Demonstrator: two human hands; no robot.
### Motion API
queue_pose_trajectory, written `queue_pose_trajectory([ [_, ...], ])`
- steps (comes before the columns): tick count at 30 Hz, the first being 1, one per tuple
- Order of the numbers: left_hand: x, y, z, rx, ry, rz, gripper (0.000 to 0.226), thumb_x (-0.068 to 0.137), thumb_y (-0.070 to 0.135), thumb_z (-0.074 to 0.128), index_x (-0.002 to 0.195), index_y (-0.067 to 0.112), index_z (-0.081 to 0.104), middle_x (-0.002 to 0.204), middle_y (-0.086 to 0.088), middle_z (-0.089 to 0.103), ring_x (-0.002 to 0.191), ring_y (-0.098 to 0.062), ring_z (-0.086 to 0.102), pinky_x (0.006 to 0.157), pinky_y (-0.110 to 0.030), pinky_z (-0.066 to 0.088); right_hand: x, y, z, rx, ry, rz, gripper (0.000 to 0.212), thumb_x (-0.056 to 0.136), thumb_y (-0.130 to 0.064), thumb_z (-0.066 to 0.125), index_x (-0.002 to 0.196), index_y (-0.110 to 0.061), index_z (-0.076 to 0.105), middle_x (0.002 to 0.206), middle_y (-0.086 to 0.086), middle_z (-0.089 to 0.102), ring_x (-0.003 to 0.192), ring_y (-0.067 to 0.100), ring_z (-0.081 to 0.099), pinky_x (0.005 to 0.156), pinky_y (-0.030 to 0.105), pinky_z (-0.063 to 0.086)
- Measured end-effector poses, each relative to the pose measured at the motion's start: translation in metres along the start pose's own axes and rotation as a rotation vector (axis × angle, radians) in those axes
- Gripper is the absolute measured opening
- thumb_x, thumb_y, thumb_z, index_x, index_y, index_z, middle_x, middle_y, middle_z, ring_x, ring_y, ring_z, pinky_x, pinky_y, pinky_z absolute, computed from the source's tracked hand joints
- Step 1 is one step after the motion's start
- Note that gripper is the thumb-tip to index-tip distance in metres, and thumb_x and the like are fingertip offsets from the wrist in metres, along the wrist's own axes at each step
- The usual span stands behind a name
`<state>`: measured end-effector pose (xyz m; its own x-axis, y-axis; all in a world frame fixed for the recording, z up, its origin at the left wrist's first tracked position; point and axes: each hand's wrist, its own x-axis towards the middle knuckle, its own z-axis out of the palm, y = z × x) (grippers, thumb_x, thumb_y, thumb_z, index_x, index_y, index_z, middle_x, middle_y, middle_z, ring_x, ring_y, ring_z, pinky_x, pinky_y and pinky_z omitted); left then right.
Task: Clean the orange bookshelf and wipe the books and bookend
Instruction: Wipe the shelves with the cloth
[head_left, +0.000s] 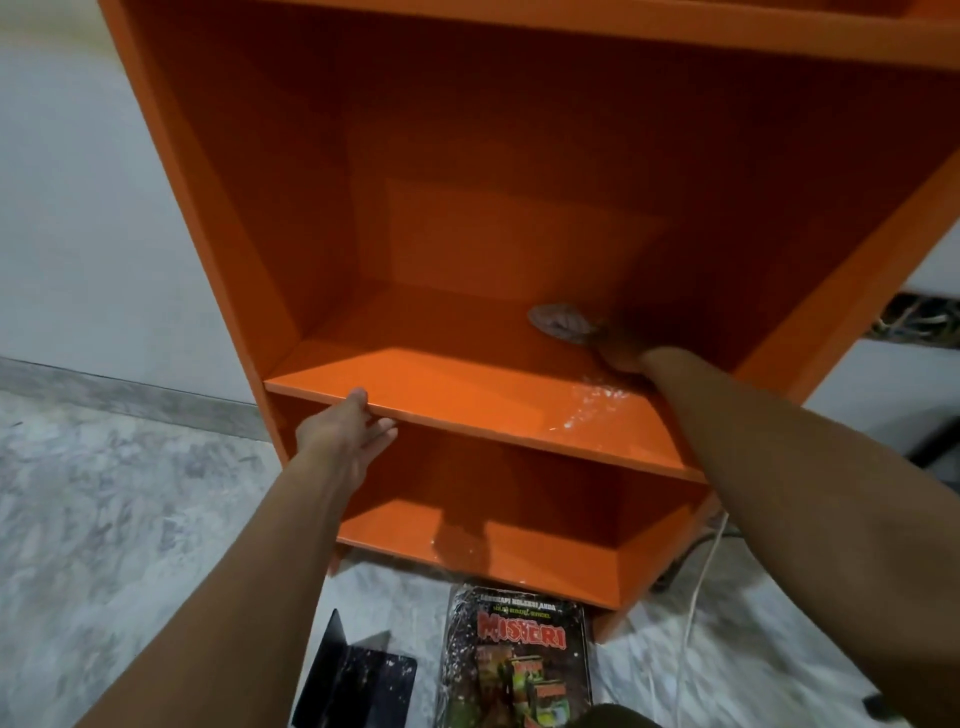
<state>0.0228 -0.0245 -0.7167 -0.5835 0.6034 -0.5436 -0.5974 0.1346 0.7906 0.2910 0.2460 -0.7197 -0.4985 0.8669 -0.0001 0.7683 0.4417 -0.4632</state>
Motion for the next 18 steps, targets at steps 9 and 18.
queue_pose_trajectory([
  [9,0.009,-0.002,-0.002,-0.015,-0.052,-0.002,0.016,0.1,0.016,0.056,0.11,0.003,0.054,0.094,-0.01,0.06,0.086,-0.026,0.066,0.081,-0.034,0.057,-0.11,-0.076,0.018,-0.23,0.05,-0.266,0.04,0.095,-0.057,0.052,0.13,-0.039,0.059,0.131,-0.013,0.059,0.122,0.015,0.054,0.096,0.027,0.037],
  [18,0.018,0.0,-0.007,0.03,-0.14,0.009,0.029,0.103,0.01,0.05,0.131,0.003,0.051,0.132,-0.015,0.058,0.098,-0.028,0.065,0.066,-0.032,0.057,-0.217,-0.124,0.053,-0.072,-0.181,-0.515,0.039,0.093,-0.005,0.058,0.127,-0.022,0.066,0.116,-0.002,0.059,0.098,-0.006,0.045,0.085,0.01,0.035],
])
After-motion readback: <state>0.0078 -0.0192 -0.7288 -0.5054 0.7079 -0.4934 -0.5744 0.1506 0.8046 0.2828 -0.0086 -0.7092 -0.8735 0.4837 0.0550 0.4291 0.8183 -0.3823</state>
